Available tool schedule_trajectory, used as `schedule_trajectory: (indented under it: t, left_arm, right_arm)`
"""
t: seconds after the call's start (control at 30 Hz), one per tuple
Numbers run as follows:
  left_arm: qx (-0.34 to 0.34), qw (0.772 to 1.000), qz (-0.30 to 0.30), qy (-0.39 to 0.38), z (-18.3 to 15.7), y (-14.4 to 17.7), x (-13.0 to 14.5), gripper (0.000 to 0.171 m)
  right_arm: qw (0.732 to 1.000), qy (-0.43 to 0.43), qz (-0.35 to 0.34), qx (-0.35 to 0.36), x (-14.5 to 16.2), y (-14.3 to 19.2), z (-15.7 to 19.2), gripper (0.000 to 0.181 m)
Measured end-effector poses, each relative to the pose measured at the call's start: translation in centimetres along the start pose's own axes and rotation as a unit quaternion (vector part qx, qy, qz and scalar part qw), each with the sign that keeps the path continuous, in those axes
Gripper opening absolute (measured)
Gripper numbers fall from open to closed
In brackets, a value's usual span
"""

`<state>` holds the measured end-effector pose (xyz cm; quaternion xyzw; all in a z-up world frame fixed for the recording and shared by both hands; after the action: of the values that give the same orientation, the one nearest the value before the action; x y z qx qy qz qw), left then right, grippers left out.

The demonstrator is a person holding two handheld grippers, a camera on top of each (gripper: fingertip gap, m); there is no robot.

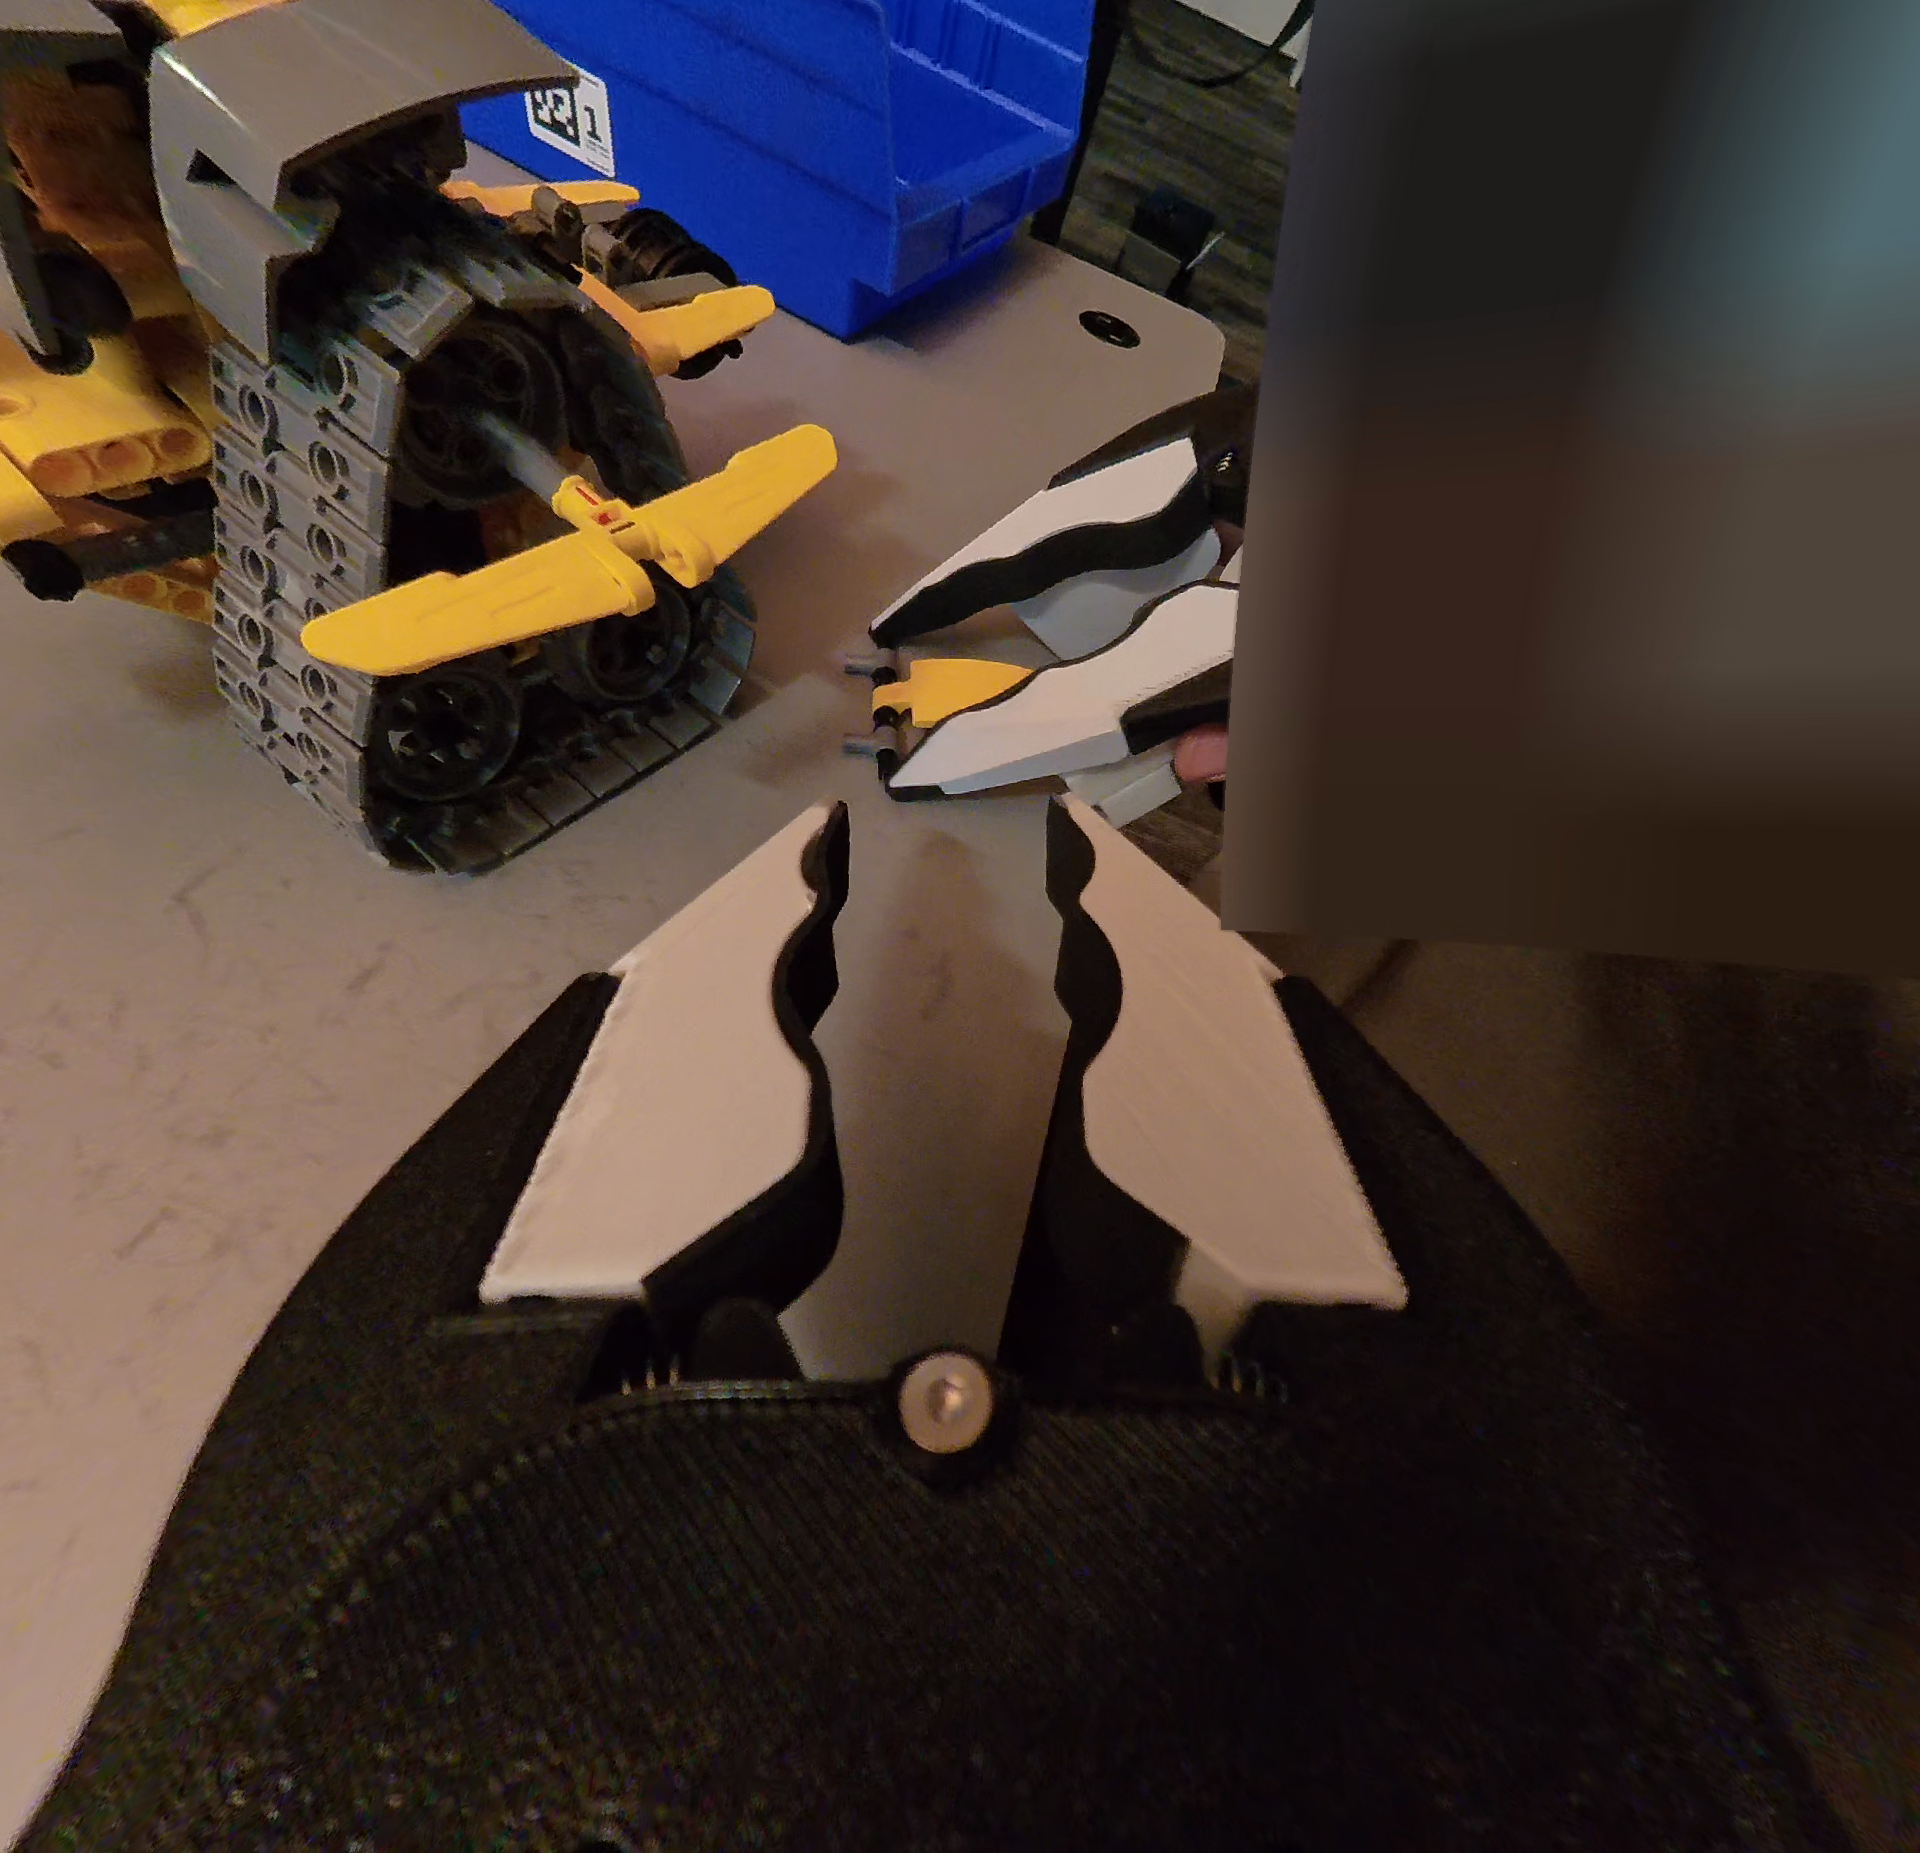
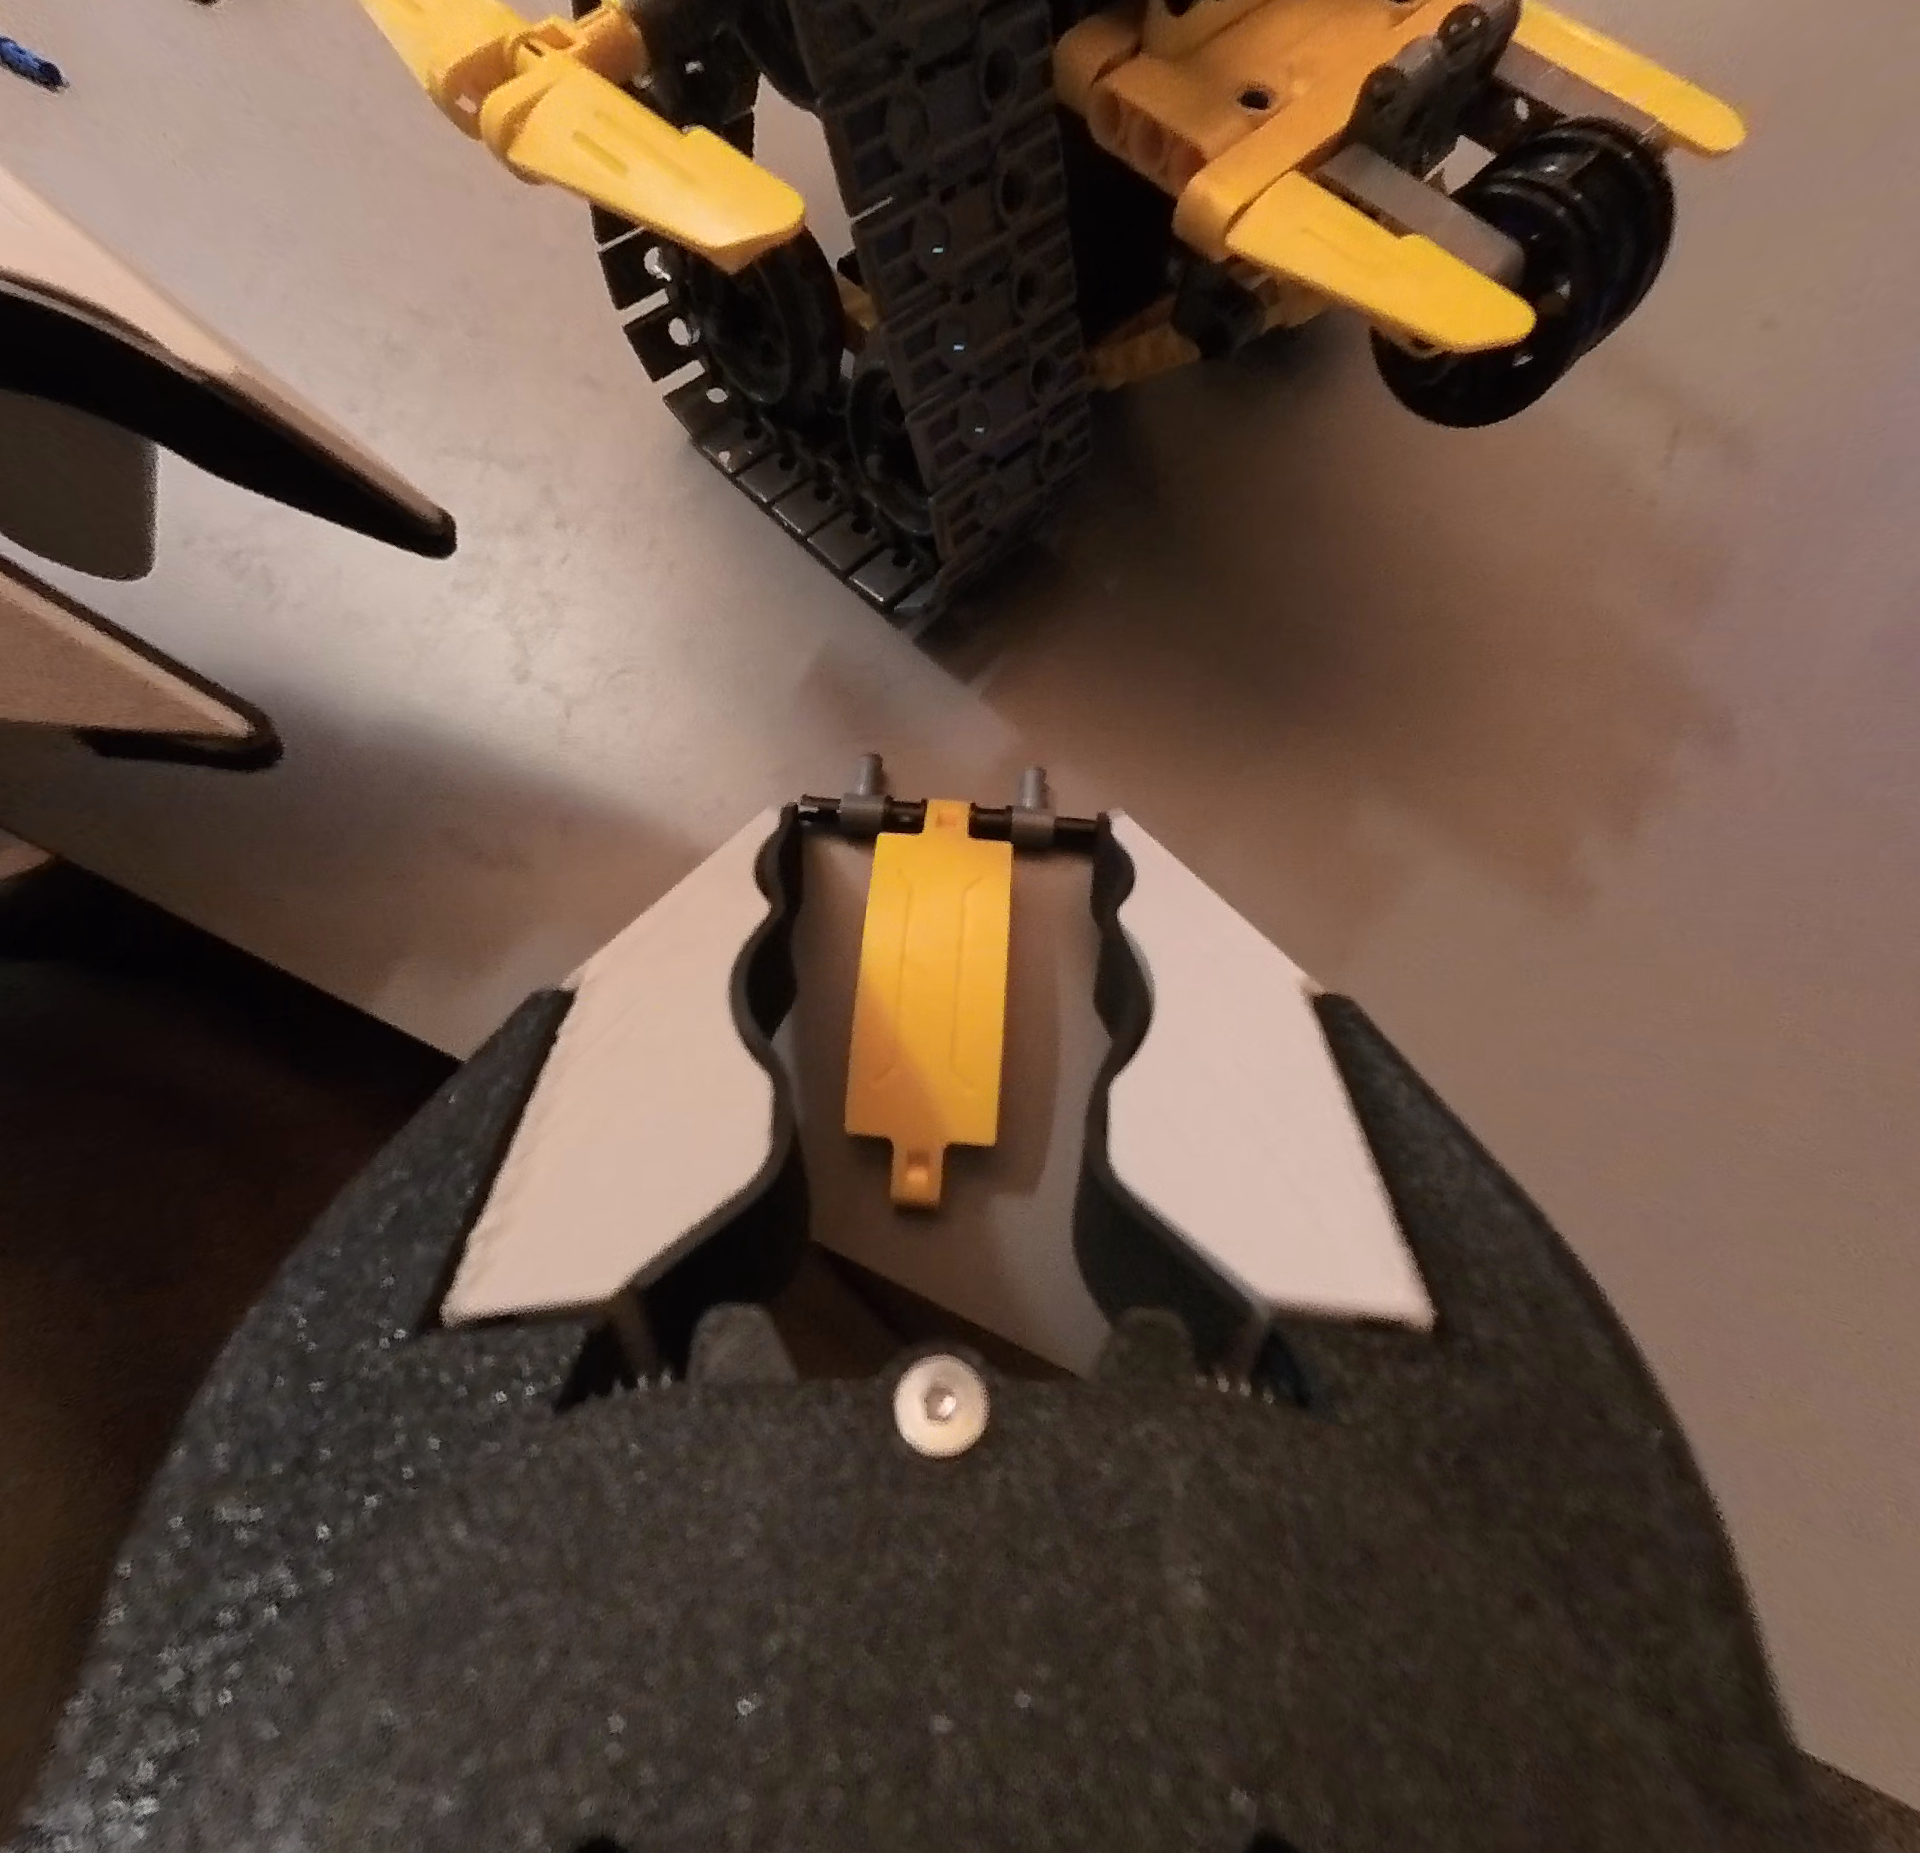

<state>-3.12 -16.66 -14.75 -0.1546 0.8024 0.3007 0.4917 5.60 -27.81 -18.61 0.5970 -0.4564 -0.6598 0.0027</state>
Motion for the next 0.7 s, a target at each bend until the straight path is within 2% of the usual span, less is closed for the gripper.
schedule_trajectory:
  t: [0.33,0.57,0.7]
  left_arm:
    - [-0.007,1.000,0.007,-0.008,-0.1,-0.2,0.1,0.036]
    - [0.003,1.000,0.005,0.002,0.0,-0.1,0.1,0.037]
    - [0.005,1.000,0.004,0.004,0.0,-0.1,0.1,0.037]
  right_arm:
    - [1.000,0.017,-0.003,-0.020,0.0,0.0,-0.3,0.055]
    - [0.986,0.107,0.007,-0.129,0.0,0.3,-1.0,0.055]
    - [0.987,0.054,0.023,-0.150,-0.3,0.3,-1.3,0.076]
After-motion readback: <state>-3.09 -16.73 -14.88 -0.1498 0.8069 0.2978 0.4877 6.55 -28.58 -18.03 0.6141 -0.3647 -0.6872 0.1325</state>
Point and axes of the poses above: each gripper's, where its closed fingertips meet, y back along the fingers, x out of its underside, z = x × y across the jaws, the point moved 6 cm from there along y, back along the fingers, and after that the axes turned 11 degrees about x, right-handed, at the moved point
